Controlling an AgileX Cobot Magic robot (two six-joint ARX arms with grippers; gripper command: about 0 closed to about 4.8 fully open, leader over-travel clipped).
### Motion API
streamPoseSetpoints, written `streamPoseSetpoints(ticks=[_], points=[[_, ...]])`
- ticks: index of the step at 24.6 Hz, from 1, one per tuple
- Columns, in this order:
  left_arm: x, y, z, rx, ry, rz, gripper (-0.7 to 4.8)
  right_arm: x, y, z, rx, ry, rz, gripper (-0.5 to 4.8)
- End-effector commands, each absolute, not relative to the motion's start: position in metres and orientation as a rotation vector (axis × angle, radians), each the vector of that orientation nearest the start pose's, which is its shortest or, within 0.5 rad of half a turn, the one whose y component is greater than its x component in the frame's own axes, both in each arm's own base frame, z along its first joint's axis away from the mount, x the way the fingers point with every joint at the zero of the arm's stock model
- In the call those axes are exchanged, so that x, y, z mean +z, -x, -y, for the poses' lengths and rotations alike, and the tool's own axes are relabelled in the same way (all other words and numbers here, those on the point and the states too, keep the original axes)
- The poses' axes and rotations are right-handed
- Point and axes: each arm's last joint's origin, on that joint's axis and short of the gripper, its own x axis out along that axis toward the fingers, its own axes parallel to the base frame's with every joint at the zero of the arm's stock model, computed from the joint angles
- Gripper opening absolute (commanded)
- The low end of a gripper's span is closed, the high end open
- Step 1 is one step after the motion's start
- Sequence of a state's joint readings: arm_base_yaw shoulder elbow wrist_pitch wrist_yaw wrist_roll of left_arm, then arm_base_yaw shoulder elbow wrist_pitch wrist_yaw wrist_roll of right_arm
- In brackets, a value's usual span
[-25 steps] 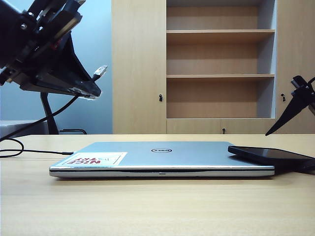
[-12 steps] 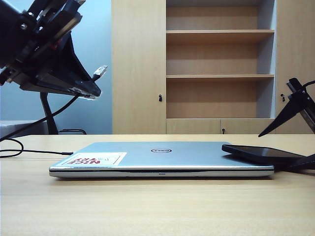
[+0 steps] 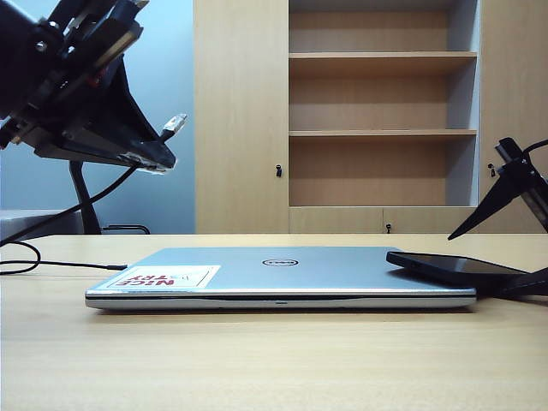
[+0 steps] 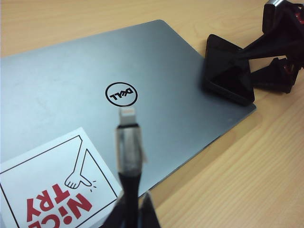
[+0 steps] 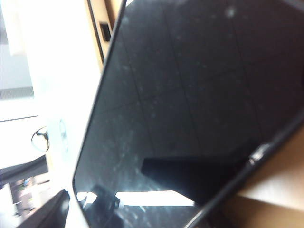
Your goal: Pick up the charging cable and the phone, plug the charging cable into the charging port on the phone, and finally place them back on the table.
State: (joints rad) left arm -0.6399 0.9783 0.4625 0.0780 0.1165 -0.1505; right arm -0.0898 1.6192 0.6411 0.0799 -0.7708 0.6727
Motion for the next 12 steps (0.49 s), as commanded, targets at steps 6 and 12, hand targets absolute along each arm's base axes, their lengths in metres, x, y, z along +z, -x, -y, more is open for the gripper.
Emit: streamPoseSetpoints(ticks=[6, 12], points=[[0.2159, -0.1610, 0.1243, -0.716, 0.026, -0.468, -0.06, 0.1143, -0.2733, -0.0067, 0.187, -0.881, -1.053, 3.63], [0.2158, -0.1610, 0.1244, -0.716, 0.026, -0.468, -0.06, 0.1141, -0.2734, -0.0063, 0.172, -0.874, -1.050, 3.25]])
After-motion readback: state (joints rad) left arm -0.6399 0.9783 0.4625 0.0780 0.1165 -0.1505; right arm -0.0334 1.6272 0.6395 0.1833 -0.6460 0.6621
